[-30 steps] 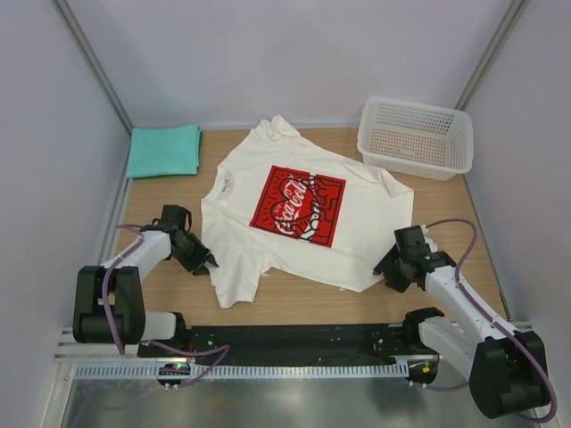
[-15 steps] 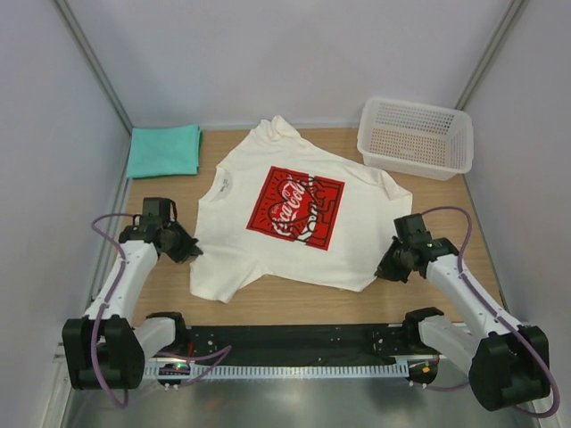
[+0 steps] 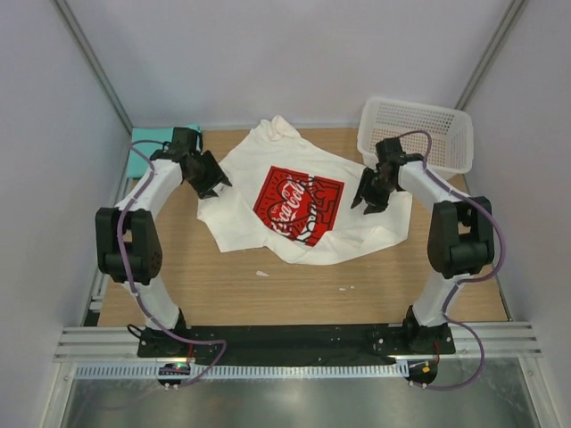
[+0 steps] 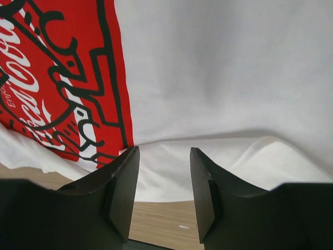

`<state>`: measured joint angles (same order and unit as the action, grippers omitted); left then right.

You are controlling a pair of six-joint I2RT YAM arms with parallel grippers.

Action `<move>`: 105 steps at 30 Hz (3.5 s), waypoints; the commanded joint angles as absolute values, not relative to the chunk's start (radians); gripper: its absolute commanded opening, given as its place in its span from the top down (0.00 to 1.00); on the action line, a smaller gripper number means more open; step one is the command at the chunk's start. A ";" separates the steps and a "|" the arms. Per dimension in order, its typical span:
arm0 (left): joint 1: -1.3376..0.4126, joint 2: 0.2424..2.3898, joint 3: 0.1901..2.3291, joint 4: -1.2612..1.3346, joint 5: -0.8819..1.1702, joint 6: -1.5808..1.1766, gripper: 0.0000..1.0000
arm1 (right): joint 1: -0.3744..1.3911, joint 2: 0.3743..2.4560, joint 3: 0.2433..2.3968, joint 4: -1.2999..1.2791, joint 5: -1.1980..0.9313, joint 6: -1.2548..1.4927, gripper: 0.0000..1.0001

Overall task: Fold and stack the t-shirts
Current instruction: Flatten the tshirt out

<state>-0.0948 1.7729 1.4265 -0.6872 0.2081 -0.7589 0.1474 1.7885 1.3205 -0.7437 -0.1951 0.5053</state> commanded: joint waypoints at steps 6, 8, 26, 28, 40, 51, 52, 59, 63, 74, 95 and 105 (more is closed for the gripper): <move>-0.078 1.551 1.266 -0.743 0.181 -0.644 0.35 | 0.147 1.514 1.157 -0.775 -0.258 0.420 0.50; -0.058 1.484 1.159 -0.704 0.225 -0.644 0.37 | 0.147 1.455 1.033 -0.692 -0.296 0.466 0.51; -0.005 1.419 1.020 -0.664 0.284 -0.637 0.63 | 0.227 1.425 0.922 -0.641 -0.115 0.339 0.49; -0.005 1.419 1.016 -0.663 0.272 -0.637 0.63 | 0.300 1.457 0.991 -0.711 -0.021 0.240 0.45; 0.029 1.437 1.009 -0.632 0.293 -0.655 0.66 | 0.592 1.588 1.051 -0.755 0.278 0.005 0.54; 0.054 1.401 0.974 -0.635 0.298 -0.650 0.66 | 0.637 1.623 1.000 -0.666 0.344 -0.130 0.60; 0.055 1.399 0.971 -0.635 0.301 -0.650 0.66 | 0.637 1.629 1.000 -0.652 0.345 -0.133 0.61; 0.067 1.401 0.973 -0.638 0.311 -0.646 0.66 | 0.637 1.669 1.005 -0.630 0.336 -0.143 0.64; 0.075 1.404 0.976 -0.644 0.313 -0.638 0.66 | 0.638 1.683 1.003 -0.623 0.333 -0.146 0.65; 0.118 1.416 0.991 -0.658 0.314 -0.611 0.63 | 0.638 1.712 1.015 -0.634 0.368 -0.144 0.79; 0.133 1.607 1.101 -0.583 0.324 -0.565 0.62 | 0.581 1.381 0.991 -0.649 0.203 0.145 0.98; 0.133 1.781 1.262 -0.601 0.256 -0.413 0.63 | 0.558 1.295 0.937 -0.632 0.149 0.219 0.99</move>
<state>0.1268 1.7592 1.2064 -0.6189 0.2810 -0.4706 0.5625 1.3323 0.9493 -0.6518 0.1696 0.1841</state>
